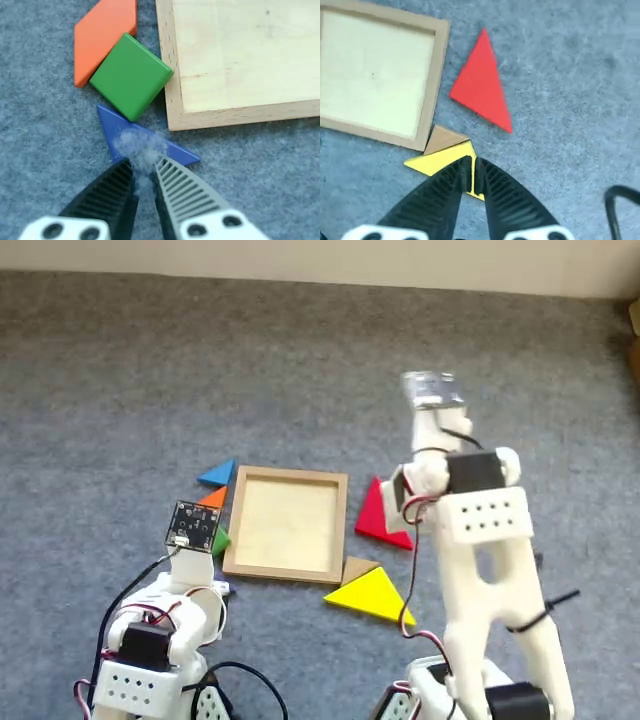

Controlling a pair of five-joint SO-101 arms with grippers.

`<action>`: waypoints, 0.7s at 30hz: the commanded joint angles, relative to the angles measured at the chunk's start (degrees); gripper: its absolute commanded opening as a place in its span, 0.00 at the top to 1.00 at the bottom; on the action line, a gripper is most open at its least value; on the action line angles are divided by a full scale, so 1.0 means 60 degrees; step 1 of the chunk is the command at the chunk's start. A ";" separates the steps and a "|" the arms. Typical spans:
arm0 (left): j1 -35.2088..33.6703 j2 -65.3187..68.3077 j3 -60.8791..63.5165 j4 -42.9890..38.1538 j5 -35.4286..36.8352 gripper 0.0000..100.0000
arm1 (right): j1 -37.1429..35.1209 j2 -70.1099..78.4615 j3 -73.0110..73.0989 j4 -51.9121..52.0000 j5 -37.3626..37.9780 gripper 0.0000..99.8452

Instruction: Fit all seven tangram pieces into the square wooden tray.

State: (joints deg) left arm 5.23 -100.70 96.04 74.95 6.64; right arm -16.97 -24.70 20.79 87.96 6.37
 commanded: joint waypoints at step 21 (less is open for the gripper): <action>-0.0007 -0.0374 0.0198 0.0044 0.0103 0.98 | -0.1648 0.3114 -0.0857 -0.2190 0.0410 0.79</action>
State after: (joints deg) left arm 5.23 -100.70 96.04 74.95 6.64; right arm -26.20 -5.10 19.82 75.56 9.63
